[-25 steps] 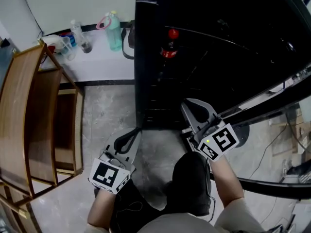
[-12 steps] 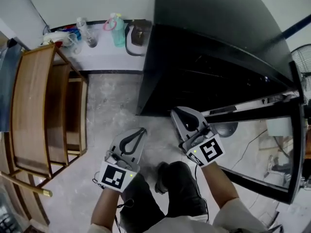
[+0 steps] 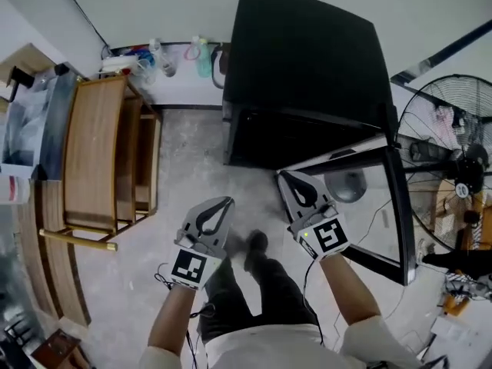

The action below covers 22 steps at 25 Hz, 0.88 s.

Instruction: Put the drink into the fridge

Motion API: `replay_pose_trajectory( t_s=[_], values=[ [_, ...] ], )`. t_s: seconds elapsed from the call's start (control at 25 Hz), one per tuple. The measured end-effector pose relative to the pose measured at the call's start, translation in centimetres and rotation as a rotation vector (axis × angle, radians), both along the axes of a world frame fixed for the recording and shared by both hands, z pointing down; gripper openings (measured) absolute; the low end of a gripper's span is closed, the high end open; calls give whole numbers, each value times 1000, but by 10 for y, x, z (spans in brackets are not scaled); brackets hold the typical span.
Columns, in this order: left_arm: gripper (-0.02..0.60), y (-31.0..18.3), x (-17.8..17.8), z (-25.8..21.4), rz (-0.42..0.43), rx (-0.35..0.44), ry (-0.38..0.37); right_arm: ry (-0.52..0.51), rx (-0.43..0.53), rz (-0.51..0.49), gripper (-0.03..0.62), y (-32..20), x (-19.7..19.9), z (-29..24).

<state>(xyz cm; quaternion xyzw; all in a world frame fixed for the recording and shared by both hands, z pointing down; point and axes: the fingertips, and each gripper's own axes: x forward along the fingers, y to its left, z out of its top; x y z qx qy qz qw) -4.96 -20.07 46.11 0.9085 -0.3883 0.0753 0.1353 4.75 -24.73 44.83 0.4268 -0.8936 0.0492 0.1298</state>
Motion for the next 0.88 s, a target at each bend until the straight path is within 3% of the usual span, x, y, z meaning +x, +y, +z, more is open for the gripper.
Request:
replay_pose_trajectory(
  t_s=[0.44, 0.64, 0.88],
  values=[
    [9, 83, 10, -140, -37, -18, -67, 25, -25, -25, -5, 88, 39, -139],
    [9, 123, 6, -195, -65, 9, -19, 22, -21, -25, -5, 137, 34, -190],
    [9, 162, -22, -218, -52, 13, -13, 19, 8, 61, -5, 178, 29, -215]
  ],
)
